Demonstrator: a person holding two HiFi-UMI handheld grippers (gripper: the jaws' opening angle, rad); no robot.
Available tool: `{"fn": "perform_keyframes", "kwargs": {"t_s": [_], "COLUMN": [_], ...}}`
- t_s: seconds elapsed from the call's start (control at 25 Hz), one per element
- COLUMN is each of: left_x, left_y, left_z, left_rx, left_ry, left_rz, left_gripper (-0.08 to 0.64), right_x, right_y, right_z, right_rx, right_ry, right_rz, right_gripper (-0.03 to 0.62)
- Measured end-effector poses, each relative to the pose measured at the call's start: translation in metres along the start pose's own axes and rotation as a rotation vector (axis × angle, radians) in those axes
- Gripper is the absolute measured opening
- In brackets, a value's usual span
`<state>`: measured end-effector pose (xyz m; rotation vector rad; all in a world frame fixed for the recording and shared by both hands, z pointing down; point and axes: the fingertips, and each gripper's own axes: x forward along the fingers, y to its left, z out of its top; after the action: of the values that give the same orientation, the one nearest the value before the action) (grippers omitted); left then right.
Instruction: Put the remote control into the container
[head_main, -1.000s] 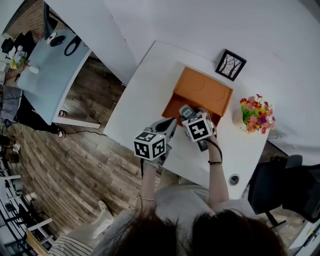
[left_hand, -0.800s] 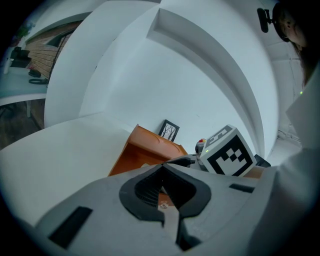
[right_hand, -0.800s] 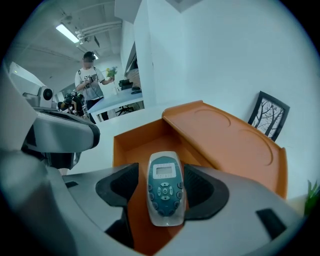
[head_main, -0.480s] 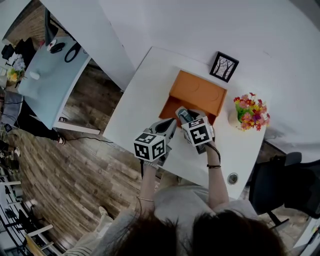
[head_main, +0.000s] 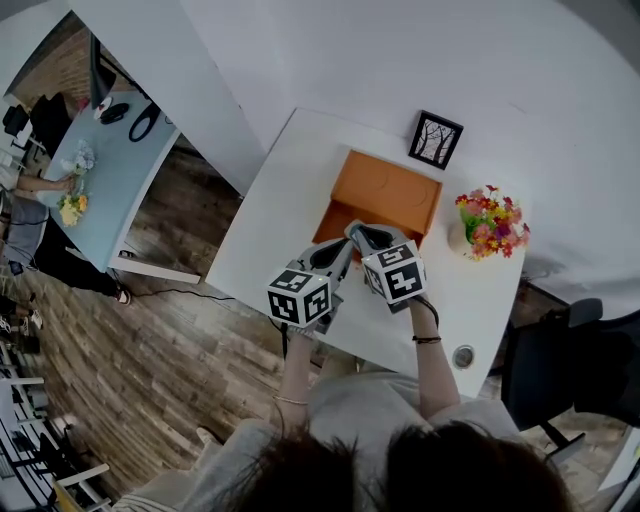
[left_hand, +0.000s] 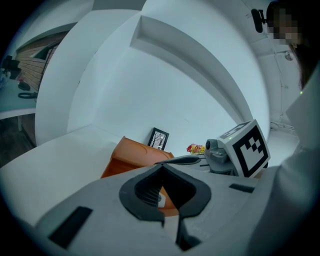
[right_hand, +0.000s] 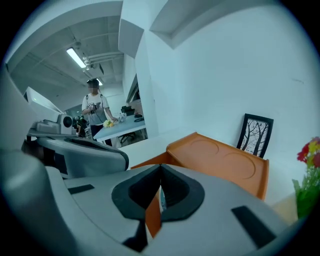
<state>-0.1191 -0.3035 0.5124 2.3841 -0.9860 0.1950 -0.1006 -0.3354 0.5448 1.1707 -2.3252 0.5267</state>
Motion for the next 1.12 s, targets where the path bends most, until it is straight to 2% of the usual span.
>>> {"fn": "perform_keyframes", "kwargs": {"t_s": [0.32, 0.56, 0.92, 1.12], "left_x": [-0.005, -0.012, -0.033, -0.043], "left_y": [-0.016, -0.034, -0.063, -0.071], "left_z": [0.018, 0.035, 0.066, 0.075], "left_rx": [0.055, 0.121, 0.208, 0.249], "left_ry": [-0.067, -0.12, -0.206, -0.227], "left_rz": [-0.02, -0.039, -0.07, -0.063], "left_gripper": [0.003, 0.003, 0.003, 0.003], "right_x": [-0.032, -0.06, -0.095, -0.108], "right_y": [0.012, 0.017, 0.029, 0.032], "right_z": [0.033, 0.057, 0.08, 0.087], "right_rx": [0.029, 0.017, -0.035, -0.044], "right_ry": [-0.172, -0.289, -0.39, -0.428], "right_rz": [0.065, 0.073, 0.08, 0.078], "right_gripper": [-0.002, -0.002, -0.002, -0.002]}}
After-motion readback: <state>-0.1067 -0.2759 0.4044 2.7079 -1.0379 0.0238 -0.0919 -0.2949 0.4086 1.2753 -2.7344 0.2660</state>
